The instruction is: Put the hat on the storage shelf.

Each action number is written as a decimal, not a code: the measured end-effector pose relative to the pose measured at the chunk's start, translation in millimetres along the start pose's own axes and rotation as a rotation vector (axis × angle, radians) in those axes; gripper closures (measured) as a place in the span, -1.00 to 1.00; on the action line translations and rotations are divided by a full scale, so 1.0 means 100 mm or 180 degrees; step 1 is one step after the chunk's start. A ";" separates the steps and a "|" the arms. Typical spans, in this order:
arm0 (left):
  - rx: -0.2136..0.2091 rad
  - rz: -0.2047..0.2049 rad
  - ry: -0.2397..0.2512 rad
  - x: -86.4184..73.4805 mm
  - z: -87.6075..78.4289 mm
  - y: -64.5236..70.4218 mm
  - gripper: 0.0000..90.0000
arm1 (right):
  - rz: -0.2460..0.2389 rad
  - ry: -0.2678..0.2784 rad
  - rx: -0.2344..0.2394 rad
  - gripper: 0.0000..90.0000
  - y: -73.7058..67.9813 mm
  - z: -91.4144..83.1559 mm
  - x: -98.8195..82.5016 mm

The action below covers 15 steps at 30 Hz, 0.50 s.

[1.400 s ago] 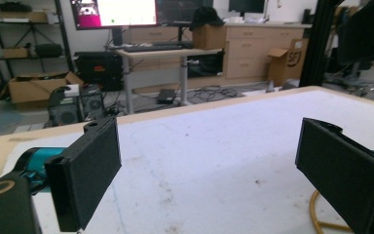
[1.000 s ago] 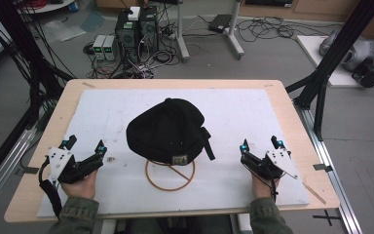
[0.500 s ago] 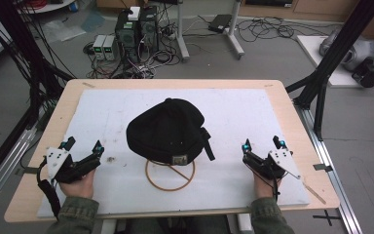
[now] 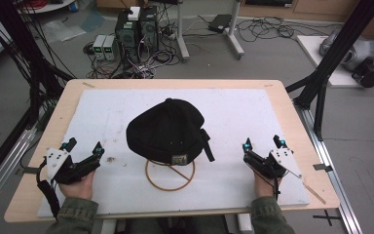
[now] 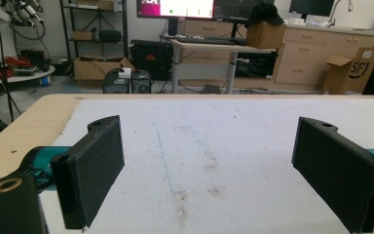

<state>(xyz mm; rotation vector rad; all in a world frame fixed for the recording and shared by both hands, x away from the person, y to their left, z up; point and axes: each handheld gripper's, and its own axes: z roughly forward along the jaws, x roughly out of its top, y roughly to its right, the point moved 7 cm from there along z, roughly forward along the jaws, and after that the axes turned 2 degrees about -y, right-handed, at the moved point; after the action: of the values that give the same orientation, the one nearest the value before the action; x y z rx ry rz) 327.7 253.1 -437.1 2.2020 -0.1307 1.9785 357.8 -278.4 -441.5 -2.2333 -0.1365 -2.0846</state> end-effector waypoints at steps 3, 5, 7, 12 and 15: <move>-0.0019 -0.0006 -0.0001 0.00 0.01 0.01 -0.73 | -0.0001 -0.0005 -0.0007 -0.89 0.02 0.00 0.00; -0.0026 -0.0003 0.0000 0.00 0.01 0.01 -0.73 | 0.0025 -0.0017 -0.0007 -0.89 0.02 0.00 -0.01; -0.0033 -0.0002 0.0001 0.00 0.02 0.01 -0.73 | 0.0025 -0.0023 -0.0008 -0.89 0.03 0.00 -0.01; -0.0128 -0.0048 -0.0079 -0.04 0.06 0.01 -0.73 | 0.0011 -0.0034 -0.0004 -0.89 0.04 0.00 -0.02; -0.0199 -0.0048 -0.0145 -0.07 0.09 0.01 -0.73 | 0.0029 -0.0044 0.0006 -0.89 0.04 0.01 -0.02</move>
<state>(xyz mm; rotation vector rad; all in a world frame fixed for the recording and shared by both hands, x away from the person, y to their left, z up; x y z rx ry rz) 336.0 249.9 -444.5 2.2031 -0.1791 1.8908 358.7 -282.3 -443.5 -2.2433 -0.1288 -2.0642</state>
